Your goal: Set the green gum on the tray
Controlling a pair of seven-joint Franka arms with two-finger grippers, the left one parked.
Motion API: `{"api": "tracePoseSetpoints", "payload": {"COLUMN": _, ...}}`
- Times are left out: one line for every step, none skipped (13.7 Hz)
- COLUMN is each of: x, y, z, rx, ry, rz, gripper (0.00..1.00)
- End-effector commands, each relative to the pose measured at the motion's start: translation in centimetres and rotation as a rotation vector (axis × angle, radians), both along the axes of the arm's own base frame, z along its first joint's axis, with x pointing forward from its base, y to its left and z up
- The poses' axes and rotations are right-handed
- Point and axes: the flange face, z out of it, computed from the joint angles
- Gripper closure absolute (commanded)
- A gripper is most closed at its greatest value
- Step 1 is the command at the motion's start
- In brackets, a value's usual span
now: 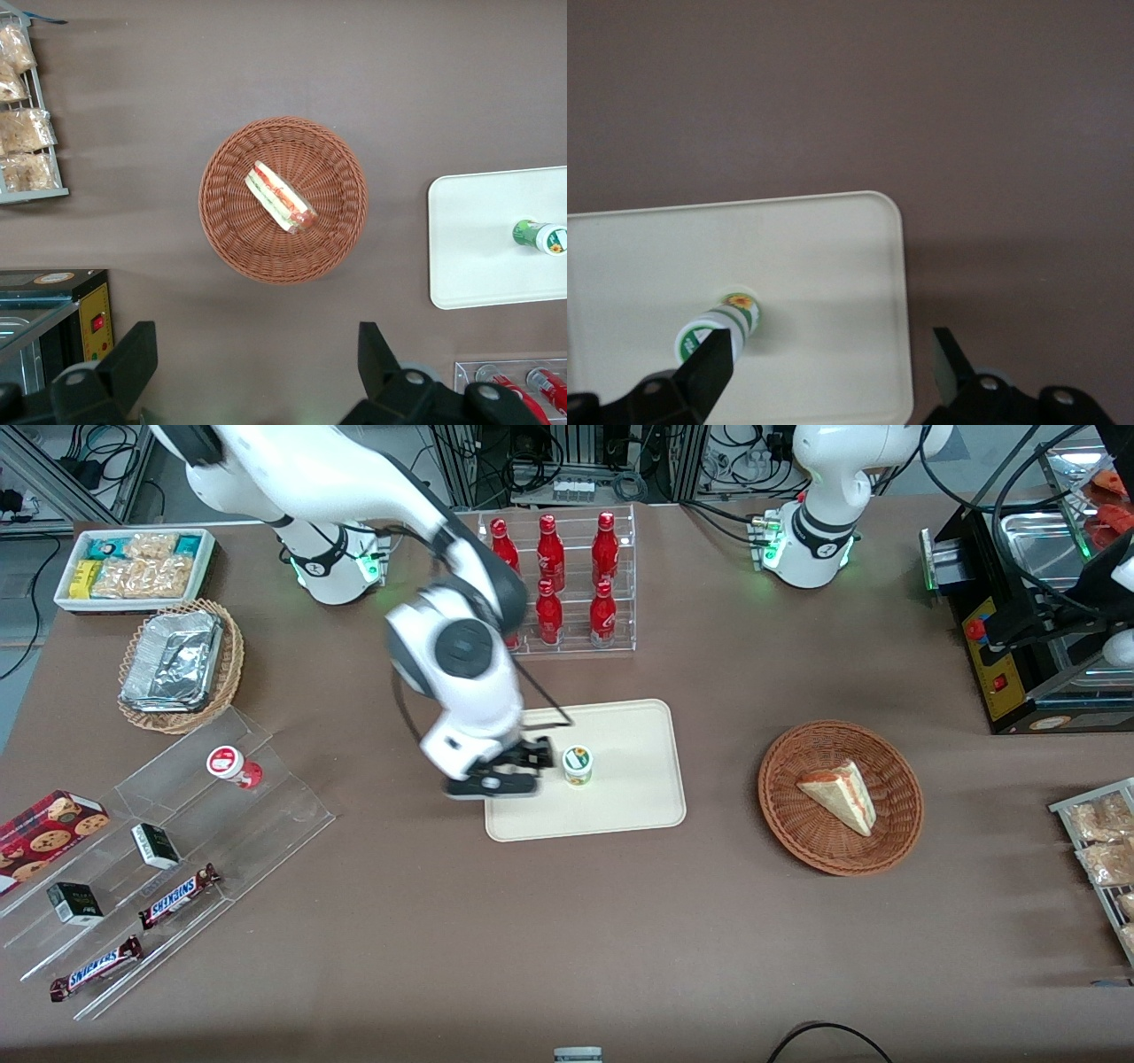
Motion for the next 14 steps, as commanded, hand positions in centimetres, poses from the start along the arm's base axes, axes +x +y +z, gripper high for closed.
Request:
{"api": "tracePoseSetpoints", "payload": {"x": -3.1, "y": -6.2, "z": 6.5, "rx": -0.04, "ry": 0.034, "rz": -0.045, "gripper": 0.01}}
{"api": "tracePoseSetpoints", "payload": {"x": -3.0, "y": -9.0, "z": 8.9, "rx": -0.048, "ry": 0.042, "rz": -0.057, "gripper": 0.01}}
{"api": "tracePoseSetpoints", "payload": {"x": -3.0, "y": -11.2, "z": 10.6, "rx": -0.053, "ry": 0.052, "rz": -0.03, "gripper": 0.01}}
{"api": "tracePoseSetpoints", "payload": {"x": -2.9, "y": -13.6, "z": 12.3, "rx": -0.038, "ry": 0.069, "rz": -0.017, "gripper": 0.01}}
{"api": "tracePoseSetpoints", "payload": {"x": -2.6, "y": -16.1, "z": 13.5, "rx": -0.016, "ry": 0.082, "rz": -0.034, "gripper": 0.01}}
{"api": "tracePoseSetpoints", "payload": {"x": -2.4, "y": -18.7, "z": 14.7, "rx": 0.009, "ry": 0.094, "rz": -0.039, "gripper": 0.01}}
{"api": "tracePoseSetpoints", "payload": {"x": -2.4, "y": -20.8, "z": 15.6, "rx": 0.013, "ry": 0.106, "rz": -0.025, "gripper": 0.01}}
{"api": "tracePoseSetpoints", "payload": {"x": -2.1, "y": -24.3, "z": 16.7, "rx": 0.013, "ry": 0.113, "rz": -0.036, "gripper": 0.01}}
{"api": "tracePoseSetpoints", "payload": {"x": -1.8, "y": -26.8, "z": 17.2, "rx": 0.012, "ry": 0.126, "rz": -0.034, "gripper": 0.01}}
{"api": "tracePoseSetpoints", "payload": {"x": -1.4, "y": -29.1, "z": 17.8, "rx": 0.013, "ry": 0.132, "rz": -0.02, "gripper": 0.01}}
{"api": "tracePoseSetpoints", "payload": {"x": -1.1, "y": -31.0, "z": 18.3, "rx": 0.016, "ry": 0.132, "rz": -0.016, "gripper": 0.01}}
{"api": "tracePoseSetpoints", "payload": {"x": -0.9, "y": -33.0, "z": 18.5, "rx": 0.012, "ry": 0.132, "rz": -0.032, "gripper": 0.01}}
{"api": "tracePoseSetpoints", "payload": {"x": -0.7, "y": -34.4, "z": 18.6, "rx": 0.012, "ry": 0.129, "rz": -0.043, "gripper": 0.01}}
{"api": "tracePoseSetpoints", "payload": {"x": -0.6, "y": -36.0, "z": 18.6, "rx": 0.015, "ry": 0.129, "rz": -0.048, "gripper": 0.01}}
